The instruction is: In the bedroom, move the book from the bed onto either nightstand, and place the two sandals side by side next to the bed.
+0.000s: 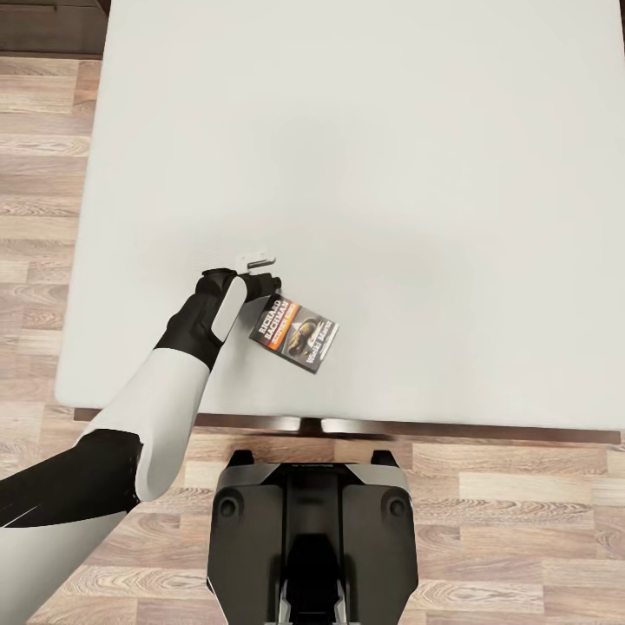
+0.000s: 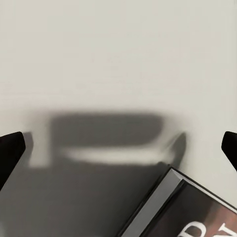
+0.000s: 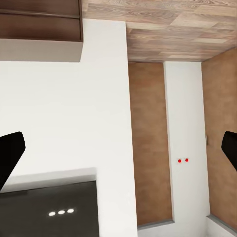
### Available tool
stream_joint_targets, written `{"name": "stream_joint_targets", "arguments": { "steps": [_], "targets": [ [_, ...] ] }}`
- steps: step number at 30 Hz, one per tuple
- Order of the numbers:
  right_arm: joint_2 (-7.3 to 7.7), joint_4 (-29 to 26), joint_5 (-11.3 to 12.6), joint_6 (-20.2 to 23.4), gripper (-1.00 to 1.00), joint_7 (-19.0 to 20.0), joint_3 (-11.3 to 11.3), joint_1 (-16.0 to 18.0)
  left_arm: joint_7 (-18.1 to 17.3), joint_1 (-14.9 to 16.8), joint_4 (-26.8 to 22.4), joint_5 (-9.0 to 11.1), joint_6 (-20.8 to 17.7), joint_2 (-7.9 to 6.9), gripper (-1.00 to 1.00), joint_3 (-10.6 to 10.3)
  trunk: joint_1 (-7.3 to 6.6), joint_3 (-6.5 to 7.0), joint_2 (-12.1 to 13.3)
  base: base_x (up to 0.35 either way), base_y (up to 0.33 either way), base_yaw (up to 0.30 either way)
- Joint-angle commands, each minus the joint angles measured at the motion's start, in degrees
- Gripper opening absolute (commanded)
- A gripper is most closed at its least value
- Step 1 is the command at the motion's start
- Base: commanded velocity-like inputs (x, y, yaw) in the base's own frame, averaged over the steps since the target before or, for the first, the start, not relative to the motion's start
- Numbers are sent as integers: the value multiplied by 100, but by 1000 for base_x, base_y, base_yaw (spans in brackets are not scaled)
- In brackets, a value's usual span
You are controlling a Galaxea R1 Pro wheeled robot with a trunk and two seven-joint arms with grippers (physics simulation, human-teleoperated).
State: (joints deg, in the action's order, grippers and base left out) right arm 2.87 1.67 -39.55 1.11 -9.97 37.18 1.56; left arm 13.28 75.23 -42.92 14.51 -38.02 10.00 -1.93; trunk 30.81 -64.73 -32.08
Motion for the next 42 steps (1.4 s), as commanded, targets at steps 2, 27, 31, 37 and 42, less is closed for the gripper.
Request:
{"name": "stream_joint_targets", "arguments": {
  "steps": [2, 27, 31, 37, 42],
  "targets": [
    [3, 17, -61, 9, 100, -31, 35, 5, 51, 1, -5, 61, -16, 0, 100, -8, 2, -4, -6, 0, 0, 3],
    [9, 17, -61, 8, 100, -31, 35, 5, 43, 1, -29, 61, 68, 0, 100, -9, 2, -5, -6, 0, -3, 0],
    [6, 17, -61, 9, 100, -31, 35, 3, 43, 1, -29, 63, 71, 0, 100, -9, 2, -5, -6, 0, -99, 0],
    [7, 17, -61, 9, 100, -31, 35, 5, 43, 1, -30, 67, 74, 0, 100, -9, 2, -5, -6, 0, -143, 0],
    [10, 17, -61, 8, 100, -31, 35, 6, 38, 1, -31, 68, 78, 0, 100, -9, 2, -5, -6, 0, -57, 0]
  ]
}}
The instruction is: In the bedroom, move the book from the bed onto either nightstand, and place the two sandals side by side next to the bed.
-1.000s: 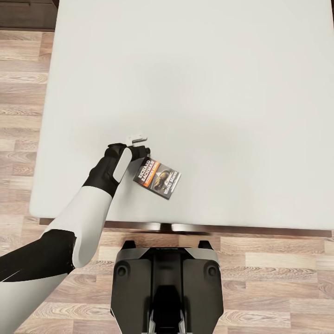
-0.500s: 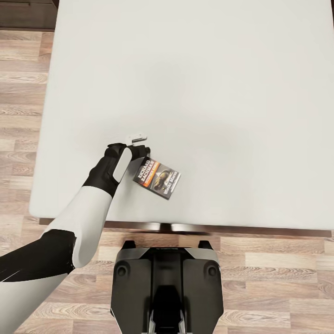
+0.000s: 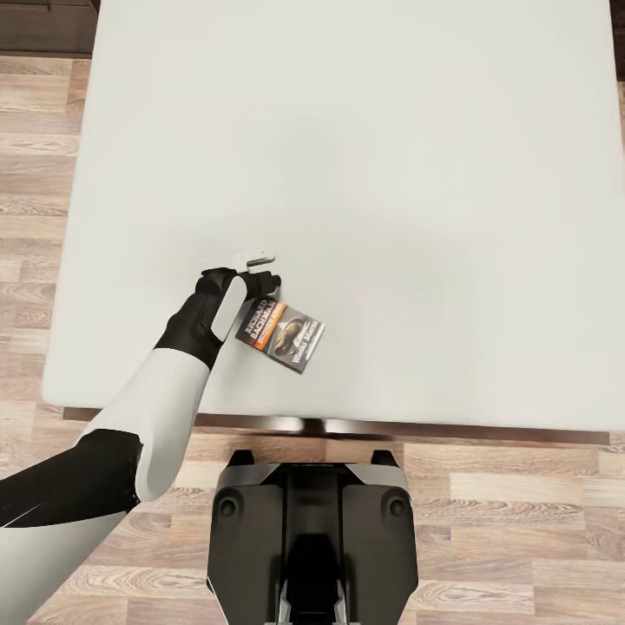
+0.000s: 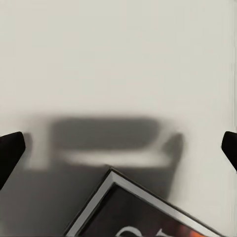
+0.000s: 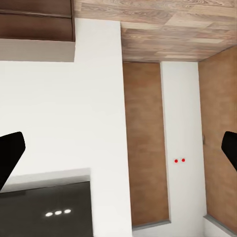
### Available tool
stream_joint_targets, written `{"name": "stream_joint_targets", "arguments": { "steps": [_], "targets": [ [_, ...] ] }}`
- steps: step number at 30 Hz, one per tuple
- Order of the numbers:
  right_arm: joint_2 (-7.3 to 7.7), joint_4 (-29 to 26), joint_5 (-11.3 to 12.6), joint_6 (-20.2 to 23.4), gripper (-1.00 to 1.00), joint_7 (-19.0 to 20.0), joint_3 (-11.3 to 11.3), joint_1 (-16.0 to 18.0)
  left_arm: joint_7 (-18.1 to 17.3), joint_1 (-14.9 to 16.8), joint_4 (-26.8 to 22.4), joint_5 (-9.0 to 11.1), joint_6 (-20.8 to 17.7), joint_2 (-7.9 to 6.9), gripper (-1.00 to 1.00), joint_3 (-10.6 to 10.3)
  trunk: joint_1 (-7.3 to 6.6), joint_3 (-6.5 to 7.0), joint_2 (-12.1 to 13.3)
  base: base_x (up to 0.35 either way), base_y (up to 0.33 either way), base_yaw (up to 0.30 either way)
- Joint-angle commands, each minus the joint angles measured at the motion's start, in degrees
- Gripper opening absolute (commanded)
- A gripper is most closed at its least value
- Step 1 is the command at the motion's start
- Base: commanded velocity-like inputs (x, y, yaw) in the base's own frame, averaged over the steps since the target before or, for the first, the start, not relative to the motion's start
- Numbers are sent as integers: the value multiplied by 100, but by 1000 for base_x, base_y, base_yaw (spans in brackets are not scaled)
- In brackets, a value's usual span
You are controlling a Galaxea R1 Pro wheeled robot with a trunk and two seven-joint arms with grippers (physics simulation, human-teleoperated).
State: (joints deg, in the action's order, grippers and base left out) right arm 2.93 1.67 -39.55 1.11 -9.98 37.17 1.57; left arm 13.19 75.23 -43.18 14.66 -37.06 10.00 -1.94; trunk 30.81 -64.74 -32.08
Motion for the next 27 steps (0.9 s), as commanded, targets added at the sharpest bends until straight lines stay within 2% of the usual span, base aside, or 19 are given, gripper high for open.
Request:
{"name": "stream_joint_targets", "arguments": {
  "steps": [1, 14, 27],
  "targets": [
    [4, 17, -61, 7, 100, -31, 35, 6, 46, 1, -6, 59, -13, 0, 100, -9, 2, -3, -6, 0, -33, 0],
    [4, 17, -61, 10, 100, -31, 35, 5, 42, 1, -6, 119, 4, 0, 100, -9, 2, -3, -6, -3, -14, 0],
    [5, 17, -61, 7, 100, -31, 35, 3, 32, -24, -3, 125, 6, 0, 100, -15, 2, -3, -6, -71, -58, 0]
  ]
}}
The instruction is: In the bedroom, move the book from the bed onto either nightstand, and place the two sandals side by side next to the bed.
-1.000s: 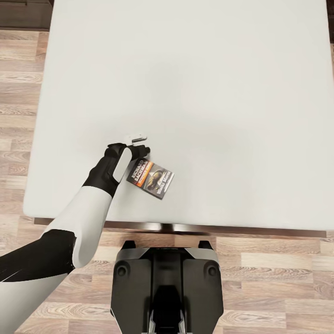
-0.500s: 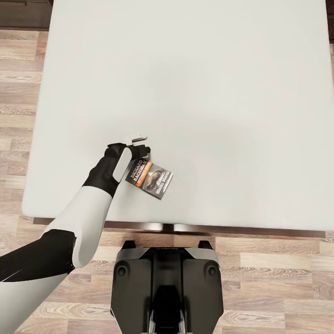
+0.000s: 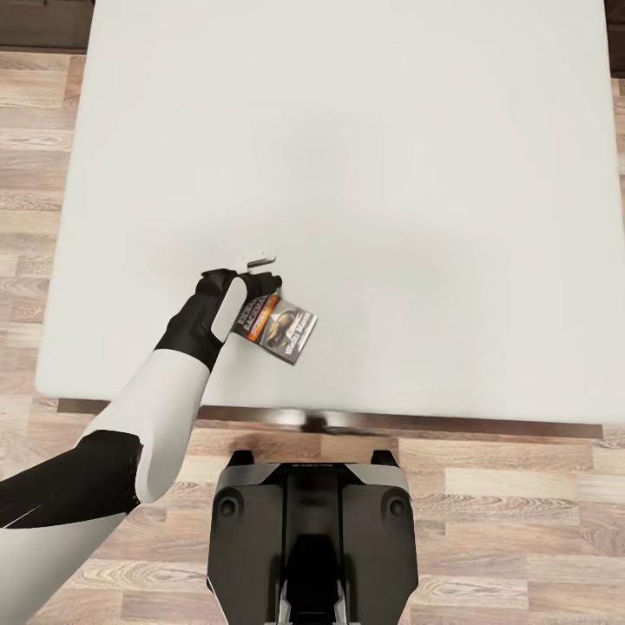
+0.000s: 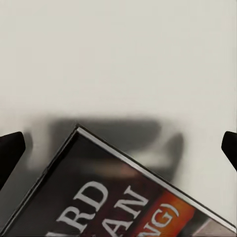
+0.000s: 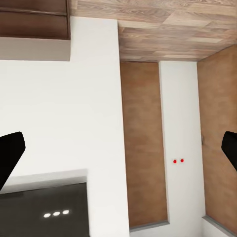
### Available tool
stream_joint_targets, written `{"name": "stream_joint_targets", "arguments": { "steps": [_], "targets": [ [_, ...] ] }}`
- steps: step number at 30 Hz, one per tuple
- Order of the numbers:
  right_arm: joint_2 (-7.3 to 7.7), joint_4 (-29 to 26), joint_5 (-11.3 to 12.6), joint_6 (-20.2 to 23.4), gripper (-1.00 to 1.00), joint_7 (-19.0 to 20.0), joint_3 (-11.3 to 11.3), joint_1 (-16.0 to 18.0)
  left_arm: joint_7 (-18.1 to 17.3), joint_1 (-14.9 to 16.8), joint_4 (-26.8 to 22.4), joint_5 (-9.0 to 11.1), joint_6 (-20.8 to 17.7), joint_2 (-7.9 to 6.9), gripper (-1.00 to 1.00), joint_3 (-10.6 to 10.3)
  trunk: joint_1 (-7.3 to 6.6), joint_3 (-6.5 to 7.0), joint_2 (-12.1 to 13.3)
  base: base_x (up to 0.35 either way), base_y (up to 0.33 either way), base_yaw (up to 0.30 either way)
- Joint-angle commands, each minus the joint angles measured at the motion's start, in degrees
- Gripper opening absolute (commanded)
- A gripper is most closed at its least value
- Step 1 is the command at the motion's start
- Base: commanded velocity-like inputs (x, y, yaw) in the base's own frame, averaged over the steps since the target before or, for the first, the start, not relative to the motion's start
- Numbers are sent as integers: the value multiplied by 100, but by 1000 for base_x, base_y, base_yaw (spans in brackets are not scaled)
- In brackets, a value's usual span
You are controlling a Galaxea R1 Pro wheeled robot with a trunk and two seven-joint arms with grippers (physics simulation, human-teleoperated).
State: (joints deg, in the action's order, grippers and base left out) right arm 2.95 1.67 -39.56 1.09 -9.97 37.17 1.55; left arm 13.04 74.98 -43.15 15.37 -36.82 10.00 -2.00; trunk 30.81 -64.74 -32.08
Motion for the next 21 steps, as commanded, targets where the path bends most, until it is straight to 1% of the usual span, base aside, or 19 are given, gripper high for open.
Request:
{"name": "stream_joint_targets", "arguments": {
  "steps": [1, 21],
  "targets": [
    [5, 17, -61, 8, 100, -31, 36, 5, 46, -3, -6, 54, -18, 0, 100, -9, 2, -3, -6, -27, -22, 0],
    [6, 20, -61, 9, 100, -31, 36, 6, 30, -27, -22, 54, -9, 0, 100, -23, 2, -3, -6, -6, -5, 0]
  ]
}}
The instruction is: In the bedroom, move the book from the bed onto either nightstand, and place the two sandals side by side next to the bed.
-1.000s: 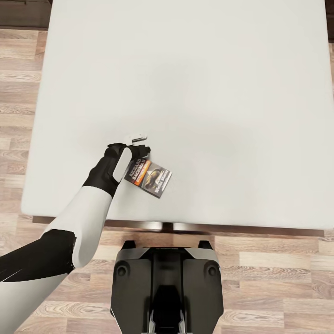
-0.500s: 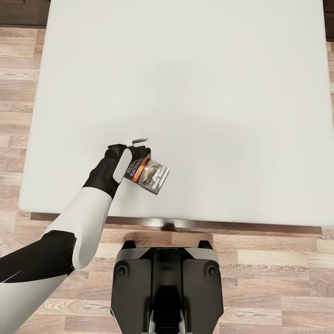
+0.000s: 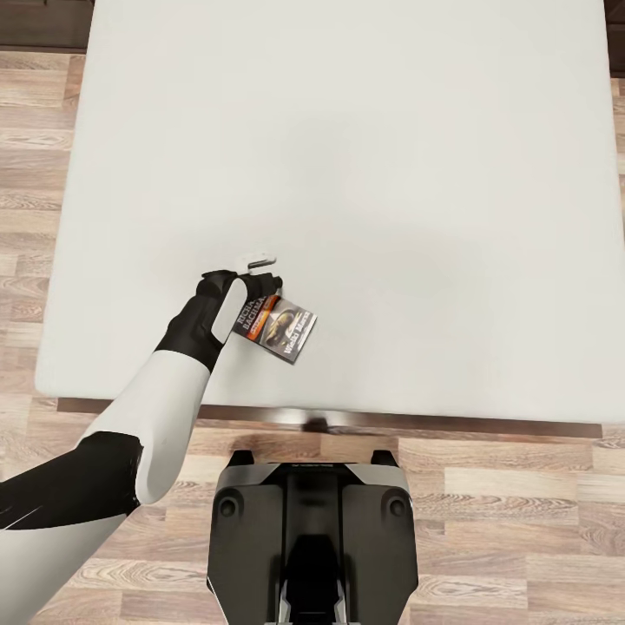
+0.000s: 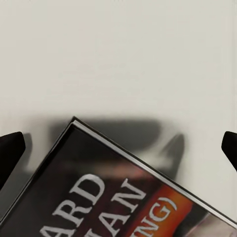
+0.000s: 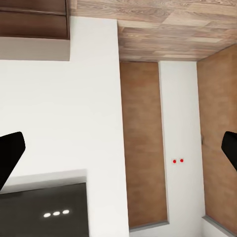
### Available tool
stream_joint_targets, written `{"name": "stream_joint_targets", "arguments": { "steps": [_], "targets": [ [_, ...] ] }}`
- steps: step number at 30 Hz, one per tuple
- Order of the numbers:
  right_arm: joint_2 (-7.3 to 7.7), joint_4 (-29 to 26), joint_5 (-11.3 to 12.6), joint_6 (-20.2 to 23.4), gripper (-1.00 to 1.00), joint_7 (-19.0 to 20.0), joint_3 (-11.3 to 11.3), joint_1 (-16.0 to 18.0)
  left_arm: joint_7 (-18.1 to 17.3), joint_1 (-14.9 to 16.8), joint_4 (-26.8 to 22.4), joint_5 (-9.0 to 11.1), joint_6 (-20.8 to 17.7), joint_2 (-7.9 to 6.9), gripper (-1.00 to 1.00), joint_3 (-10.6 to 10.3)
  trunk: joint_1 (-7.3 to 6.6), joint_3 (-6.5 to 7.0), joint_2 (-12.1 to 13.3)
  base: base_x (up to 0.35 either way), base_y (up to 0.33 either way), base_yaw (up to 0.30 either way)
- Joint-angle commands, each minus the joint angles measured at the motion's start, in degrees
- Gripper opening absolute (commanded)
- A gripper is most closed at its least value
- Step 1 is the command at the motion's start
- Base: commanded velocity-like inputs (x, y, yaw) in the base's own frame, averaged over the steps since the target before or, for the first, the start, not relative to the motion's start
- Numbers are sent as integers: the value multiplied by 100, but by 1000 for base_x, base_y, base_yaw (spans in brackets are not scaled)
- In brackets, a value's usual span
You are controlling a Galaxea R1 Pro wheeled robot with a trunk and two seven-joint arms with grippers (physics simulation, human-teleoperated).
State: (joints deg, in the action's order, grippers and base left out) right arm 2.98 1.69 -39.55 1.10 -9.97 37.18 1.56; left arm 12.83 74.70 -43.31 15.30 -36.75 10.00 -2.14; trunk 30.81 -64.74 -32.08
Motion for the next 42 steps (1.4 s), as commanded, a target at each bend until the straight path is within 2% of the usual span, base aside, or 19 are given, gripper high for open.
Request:
{"name": "stream_joint_targets", "arguments": {
  "steps": [1, 42],
  "targets": [
    [3, 17, -61, 7, 100, -31, 35, 5, 49, 1, -7, 60, -17, 0, 100, -11, 2, -3, -6, 0, 0, 0],
    [1, 24, -61, 10, 100, -31, 37, 7, 27, 0, -10, 60, -16, 0, 100, -32, 2, -3, -6, 0, 0, 0]
  ]
}}
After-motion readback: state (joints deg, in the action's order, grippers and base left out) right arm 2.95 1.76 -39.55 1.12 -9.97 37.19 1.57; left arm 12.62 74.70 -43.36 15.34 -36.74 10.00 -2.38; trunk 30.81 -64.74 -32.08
